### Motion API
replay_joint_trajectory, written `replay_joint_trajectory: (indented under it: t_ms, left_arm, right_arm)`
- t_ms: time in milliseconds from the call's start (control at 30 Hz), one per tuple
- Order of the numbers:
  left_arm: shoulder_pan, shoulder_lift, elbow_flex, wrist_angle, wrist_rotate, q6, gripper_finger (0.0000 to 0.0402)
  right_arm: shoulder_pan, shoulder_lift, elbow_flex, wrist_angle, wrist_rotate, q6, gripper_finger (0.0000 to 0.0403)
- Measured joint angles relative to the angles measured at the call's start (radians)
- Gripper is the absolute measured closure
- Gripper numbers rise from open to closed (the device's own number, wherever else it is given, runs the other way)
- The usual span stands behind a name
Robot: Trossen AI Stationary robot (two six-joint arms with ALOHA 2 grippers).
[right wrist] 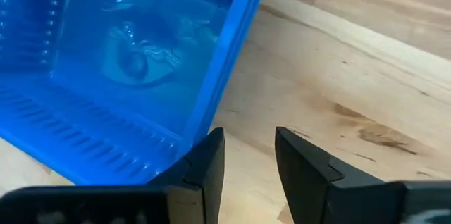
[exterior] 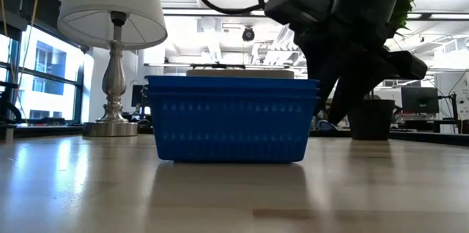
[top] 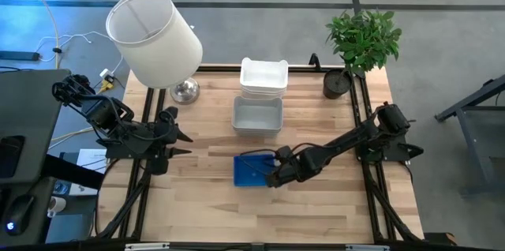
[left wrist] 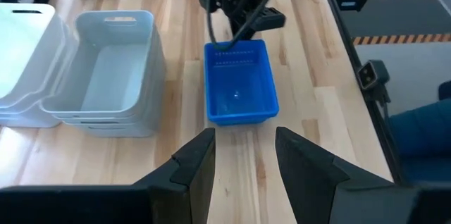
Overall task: Stack baskets by color
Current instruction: Move the stacked blue bins to the center of the table, then return to Home Position
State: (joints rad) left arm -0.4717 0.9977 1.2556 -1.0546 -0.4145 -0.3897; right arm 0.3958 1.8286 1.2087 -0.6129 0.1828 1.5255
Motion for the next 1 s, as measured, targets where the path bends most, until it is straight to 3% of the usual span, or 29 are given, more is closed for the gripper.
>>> replay_joint_trajectory:
  t_ms: [400, 733, 1000]
  left_arm:
    - [-0.001, -0.002, -0.013, -0.011, 0.036, 0.0, 0.0266]
    - [0.0, -0.031, -0.214, 0.135, 0.031, 0.0, 0.0266]
    - [0.0, -0.128, -0.354, 0.318, 0.037, 0.015, 0.0266]
  right_arm:
    - [0.0, -0.007, 0.0, -0.033, -0.001, -0.082, 0.0289]
    - [0.0, -0.076, 0.0, -0.032, 0.005, -0.205, 0.0289]
    - [0.004, -0.209, 0.0, 0.017, 0.124, -0.463, 0.0289]
